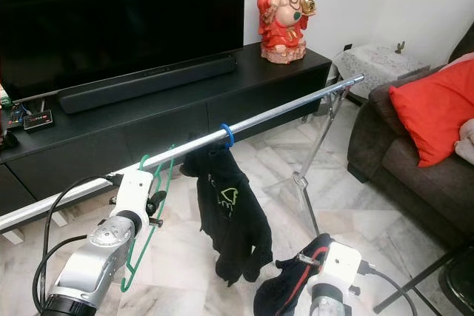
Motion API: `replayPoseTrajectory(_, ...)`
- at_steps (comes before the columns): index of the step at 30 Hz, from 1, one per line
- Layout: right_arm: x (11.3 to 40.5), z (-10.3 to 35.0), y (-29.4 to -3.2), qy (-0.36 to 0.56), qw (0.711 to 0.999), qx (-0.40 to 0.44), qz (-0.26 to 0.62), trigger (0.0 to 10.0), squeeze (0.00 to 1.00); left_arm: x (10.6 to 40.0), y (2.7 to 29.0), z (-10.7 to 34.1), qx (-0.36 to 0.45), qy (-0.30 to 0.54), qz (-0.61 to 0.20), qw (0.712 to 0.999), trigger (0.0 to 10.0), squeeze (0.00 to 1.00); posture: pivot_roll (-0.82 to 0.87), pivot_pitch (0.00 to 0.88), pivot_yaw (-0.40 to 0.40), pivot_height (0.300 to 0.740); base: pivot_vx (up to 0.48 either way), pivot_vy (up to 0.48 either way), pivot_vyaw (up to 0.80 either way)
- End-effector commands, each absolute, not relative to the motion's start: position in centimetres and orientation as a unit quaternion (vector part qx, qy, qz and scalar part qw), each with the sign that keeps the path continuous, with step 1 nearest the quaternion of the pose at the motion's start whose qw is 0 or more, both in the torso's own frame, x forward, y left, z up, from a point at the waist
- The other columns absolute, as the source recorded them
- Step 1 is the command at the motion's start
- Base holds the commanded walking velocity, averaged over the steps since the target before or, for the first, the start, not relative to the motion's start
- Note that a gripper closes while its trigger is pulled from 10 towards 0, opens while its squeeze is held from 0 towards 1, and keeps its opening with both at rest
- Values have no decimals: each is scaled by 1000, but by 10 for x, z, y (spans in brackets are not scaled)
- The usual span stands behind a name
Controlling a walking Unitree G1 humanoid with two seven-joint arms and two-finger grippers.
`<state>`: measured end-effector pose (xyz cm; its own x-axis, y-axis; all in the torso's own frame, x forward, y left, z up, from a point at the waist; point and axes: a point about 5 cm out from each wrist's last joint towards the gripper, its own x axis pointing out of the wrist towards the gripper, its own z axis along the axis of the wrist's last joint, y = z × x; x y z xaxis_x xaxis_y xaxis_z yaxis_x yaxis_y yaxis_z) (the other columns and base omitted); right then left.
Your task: Hang hanger
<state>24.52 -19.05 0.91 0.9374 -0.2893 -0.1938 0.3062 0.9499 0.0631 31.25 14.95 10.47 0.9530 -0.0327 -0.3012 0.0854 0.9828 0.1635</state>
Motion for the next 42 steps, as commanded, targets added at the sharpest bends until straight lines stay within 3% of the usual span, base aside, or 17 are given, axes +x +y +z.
replayPoseTrajectory(1, 250, 13, -188, 81, 985, 43, -143, 10000, 0, 311, 150, 99, 102, 168, -34, 980, 0, 0, 122, 4, 18, 740, 0, 0, 0)
replayPoseTrajectory(13, 250, 12, -187, 85, 986, 42, -139, 10000, 0, 308, 149, 96, 111, 176, -43, 977, 0, 0, 125, 8, 14, 740, 0, 0, 0)
replayPoseTrajectory(30, 250, 12, -187, 88, 986, 40, -138, 10000, 0, 305, 163, 122, 57, 89, 11, 994, 0, 0, 125, 12, 13, 740, 0, 0, 0)
replayPoseTrajectory(40, 250, 12, -188, 88, 986, 40, -137, 10000, 0, 287, 179, 125, 100, 45, -28, 994, 0, 0, 130, 14, 7, 740, 0, 0, 0)
replayPoseTrajectory(41, 250, 11, -188, 89, 986, 40, -137, 10000, 0, 285, 179, 126, 113, 37, -43, 992, 863, 0, 131, 14, 7, 740, 0, 0, 0)
replayPoseTrajectory(42, 250, 11, -188, 89, 986, 39, -136, 10000, 0, 284, 179, 127, 141, 27, -61, 988, 2549, 0, 133, 13, 6, 740, 0, 0, 0)
